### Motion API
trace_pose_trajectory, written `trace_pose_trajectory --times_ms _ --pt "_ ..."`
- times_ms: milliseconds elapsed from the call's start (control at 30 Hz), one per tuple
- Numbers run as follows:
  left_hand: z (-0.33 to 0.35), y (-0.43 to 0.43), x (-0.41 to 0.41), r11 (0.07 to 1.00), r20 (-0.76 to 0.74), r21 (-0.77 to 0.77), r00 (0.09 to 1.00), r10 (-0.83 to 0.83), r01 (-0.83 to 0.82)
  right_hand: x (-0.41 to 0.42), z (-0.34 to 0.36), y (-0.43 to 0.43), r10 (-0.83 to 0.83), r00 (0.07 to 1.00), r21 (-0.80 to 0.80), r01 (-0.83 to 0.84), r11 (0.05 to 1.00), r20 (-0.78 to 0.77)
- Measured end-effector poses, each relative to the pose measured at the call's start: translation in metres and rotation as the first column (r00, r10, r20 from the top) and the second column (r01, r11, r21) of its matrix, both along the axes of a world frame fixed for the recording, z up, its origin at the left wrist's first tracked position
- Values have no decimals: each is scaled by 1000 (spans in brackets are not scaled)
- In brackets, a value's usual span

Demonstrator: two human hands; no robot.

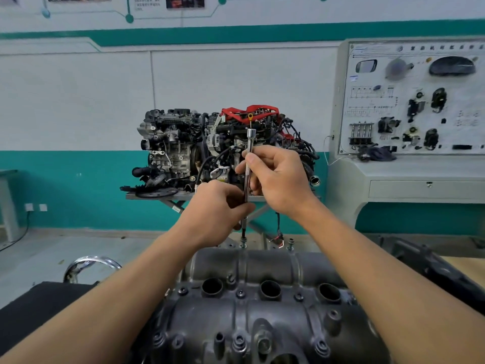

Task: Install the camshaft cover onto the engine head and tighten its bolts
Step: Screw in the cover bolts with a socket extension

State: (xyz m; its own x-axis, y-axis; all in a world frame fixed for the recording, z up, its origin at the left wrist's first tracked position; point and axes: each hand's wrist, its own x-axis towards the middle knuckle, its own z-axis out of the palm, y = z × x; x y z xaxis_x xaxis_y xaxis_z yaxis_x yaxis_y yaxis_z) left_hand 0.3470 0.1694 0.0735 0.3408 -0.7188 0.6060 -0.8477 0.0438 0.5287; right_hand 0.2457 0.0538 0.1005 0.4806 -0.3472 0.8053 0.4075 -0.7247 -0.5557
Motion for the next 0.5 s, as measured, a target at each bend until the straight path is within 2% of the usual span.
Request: trace_pose_trajectory --times_ms 133,267,500 --pt "-2 -2 3 1000 -14 6 1000 -14 14 -1 -2 0 30 1000 15 -30 999 -3" --pt "-4 -3 2 1000 -22 19 1000 -22 22 -1 -3 0 84 995 104 -78 991 -58" --pt "-8 -3 3 999 -17 26 999 -35 35 -6 -2 -4 102 988 178 -81 981 -116"
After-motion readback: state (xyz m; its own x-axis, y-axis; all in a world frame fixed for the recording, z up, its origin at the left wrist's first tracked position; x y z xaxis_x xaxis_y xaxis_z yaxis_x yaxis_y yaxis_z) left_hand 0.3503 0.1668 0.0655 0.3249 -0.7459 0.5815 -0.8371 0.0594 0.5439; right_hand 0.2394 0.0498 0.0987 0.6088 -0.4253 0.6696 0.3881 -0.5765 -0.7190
